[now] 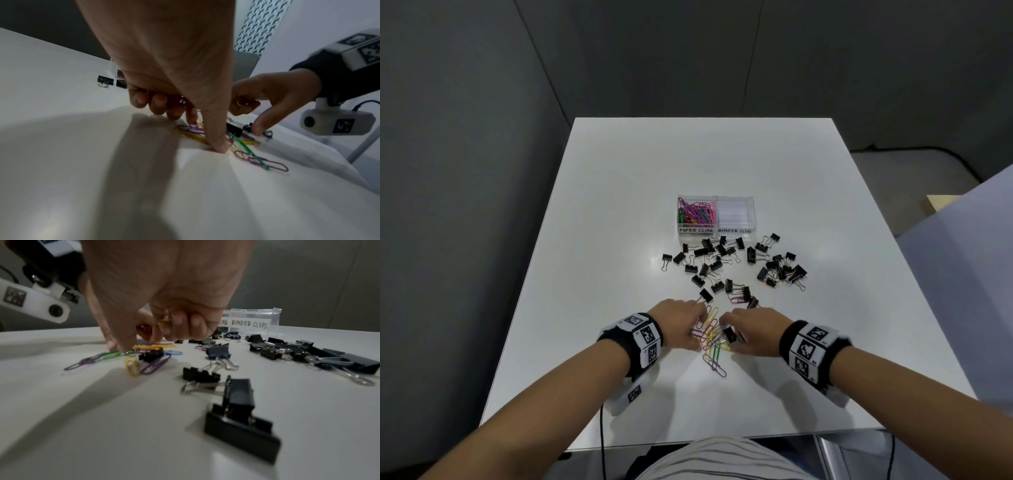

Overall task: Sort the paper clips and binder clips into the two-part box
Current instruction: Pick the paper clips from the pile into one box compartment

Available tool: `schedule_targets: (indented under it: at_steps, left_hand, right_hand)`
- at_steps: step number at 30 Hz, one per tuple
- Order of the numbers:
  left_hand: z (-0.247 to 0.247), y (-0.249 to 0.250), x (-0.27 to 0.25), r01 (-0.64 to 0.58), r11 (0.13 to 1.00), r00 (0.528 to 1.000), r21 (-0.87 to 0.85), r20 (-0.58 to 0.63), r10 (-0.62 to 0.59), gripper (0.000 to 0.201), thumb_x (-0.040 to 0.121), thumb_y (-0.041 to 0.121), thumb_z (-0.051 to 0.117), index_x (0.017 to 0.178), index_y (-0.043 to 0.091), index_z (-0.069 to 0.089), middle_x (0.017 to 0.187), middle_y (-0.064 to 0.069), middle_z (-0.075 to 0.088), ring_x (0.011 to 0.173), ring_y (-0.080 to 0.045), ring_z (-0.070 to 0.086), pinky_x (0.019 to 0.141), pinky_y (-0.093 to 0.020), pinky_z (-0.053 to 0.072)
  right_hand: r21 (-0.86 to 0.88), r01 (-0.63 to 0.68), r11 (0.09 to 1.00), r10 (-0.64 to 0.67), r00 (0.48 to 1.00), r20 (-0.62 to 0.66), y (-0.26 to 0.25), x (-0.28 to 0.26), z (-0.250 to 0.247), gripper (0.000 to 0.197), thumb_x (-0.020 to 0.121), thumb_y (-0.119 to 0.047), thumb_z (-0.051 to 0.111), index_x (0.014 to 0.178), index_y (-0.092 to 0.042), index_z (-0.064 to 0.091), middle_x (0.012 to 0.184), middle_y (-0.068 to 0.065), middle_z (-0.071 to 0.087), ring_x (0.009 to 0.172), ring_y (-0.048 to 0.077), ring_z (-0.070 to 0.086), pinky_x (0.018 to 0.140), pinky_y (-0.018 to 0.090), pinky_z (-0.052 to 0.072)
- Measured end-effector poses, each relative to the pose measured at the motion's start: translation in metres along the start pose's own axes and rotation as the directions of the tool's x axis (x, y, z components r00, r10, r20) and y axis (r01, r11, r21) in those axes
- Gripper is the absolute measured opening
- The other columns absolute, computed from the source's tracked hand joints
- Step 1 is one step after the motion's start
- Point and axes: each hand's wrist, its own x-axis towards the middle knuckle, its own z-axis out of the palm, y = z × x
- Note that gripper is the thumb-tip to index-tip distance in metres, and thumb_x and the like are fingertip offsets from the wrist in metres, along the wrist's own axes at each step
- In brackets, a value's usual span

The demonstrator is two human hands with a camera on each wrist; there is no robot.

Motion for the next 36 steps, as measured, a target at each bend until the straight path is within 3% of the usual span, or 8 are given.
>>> schedule_targets:
  at_steps: [8,14,18,24,26,29,34,36]
  left_hand:
    - [0.0,-0.001,0.004,0.044,0.998,0.996,-0.052,-0.077,-0.048,0.047,0.089,0.041,0.057,0.124,0.014,0.042,0.122,-0.008,0.055,0.105,-0.028,0.056,0.085,-0.035,0.042]
    - [-0.007,-0.012,0.01,0.102,0.992,0.989,-0.071,-0.104,-0.109,0.03,0.094,0.034,0.049,0.113,0.011,0.053,0.118,-0.008,0.054,0.101,-0.026,0.058,0.083,-0.033,0.044]
    - [-0.008,-0.016,0.013,0.107,0.99,0.985,-0.089,-0.123,-0.117,0.027,0.095,0.032,0.049,0.11,0.01,0.055,0.117,-0.009,0.054,0.101,-0.026,0.058,0.082,-0.032,0.043]
    - [-0.009,-0.023,0.015,0.104,0.99,0.984,-0.093,-0.132,-0.116,0.024,0.097,0.025,0.046,0.113,0.01,0.054,0.118,-0.009,0.059,0.11,-0.025,0.054,0.089,-0.032,0.043]
    - [-0.01,-0.025,0.016,0.105,0.99,0.985,-0.089,-0.126,-0.116,0.026,0.097,0.024,0.045,0.117,0.009,0.054,0.121,-0.01,0.058,0.114,-0.026,0.052,0.092,-0.033,0.042]
    - [-0.009,-0.027,0.015,0.101,0.991,0.985,-0.086,-0.132,-0.112,0.029,0.099,0.023,0.04,0.12,0.007,0.053,0.124,-0.011,0.055,0.115,-0.027,0.05,0.094,-0.033,0.04]
    - [-0.013,-0.022,0.013,0.115,0.979,0.98,-0.167,-0.144,-0.14,0.03,0.101,0.021,0.035,0.12,0.004,0.049,0.122,-0.013,0.051,0.105,-0.029,0.055,0.089,-0.036,0.043]
    - [-0.015,-0.02,0.013,0.12,0.969,0.981,-0.214,-0.122,-0.149,0.024,0.1,0.017,0.035,0.117,0.007,0.048,0.116,-0.014,0.058,0.095,-0.027,0.056,0.082,-0.034,0.042]
  right_hand:
    - [0.041,-0.017,0.999,0.019,0.998,-0.052,0.001,0.008,0.009,0.033,0.091,-0.028,0.052,0.118,-0.011,0.046,0.114,0.008,0.057,0.096,0.029,0.059,0.075,0.033,0.044]
    - [0.011,-0.031,0.999,0.032,0.994,-0.103,0.019,0.002,-0.003,0.02,0.094,-0.019,0.041,0.103,-0.007,0.054,0.105,0.011,0.06,0.08,0.027,0.054,0.065,0.027,0.034]
    - [0.051,-0.097,0.994,0.103,0.987,-0.125,0.031,-0.004,-0.008,0.02,0.096,-0.021,0.038,0.104,-0.008,0.052,0.106,0.008,0.06,0.075,0.023,0.051,0.064,0.029,0.038]
    - [0.133,-0.342,0.93,0.364,0.906,-0.217,0.055,-0.01,-0.02,0.017,0.098,-0.023,0.032,0.091,-0.015,0.046,0.095,0.006,0.059,0.072,0.019,0.049,0.06,0.025,0.035]
    - [0.157,-0.36,0.92,0.388,0.895,-0.219,0.06,-0.012,-0.021,0.018,0.098,-0.025,0.035,0.105,-0.015,0.049,0.105,0.004,0.058,0.077,0.021,0.055,0.062,0.025,0.038]
    - [0.134,-0.295,0.946,0.322,0.904,-0.282,0.055,-0.01,-0.018,0.029,0.096,-0.028,0.043,0.122,-0.016,0.048,0.123,0.0,0.052,0.088,0.025,0.063,0.069,0.029,0.043]
    - [-0.074,-0.142,0.987,0.116,0.952,-0.282,0.031,0.013,-0.01,0.021,0.092,-0.017,0.05,0.105,-0.004,0.06,0.107,0.011,0.056,0.077,0.032,0.063,0.057,0.031,0.04]
    - [-0.13,-0.149,0.98,0.116,0.966,-0.231,0.027,0.02,-0.007,0.011,0.084,-0.014,0.062,0.088,-0.004,0.063,0.092,0.01,0.058,0.059,0.03,0.062,0.046,0.029,0.039]
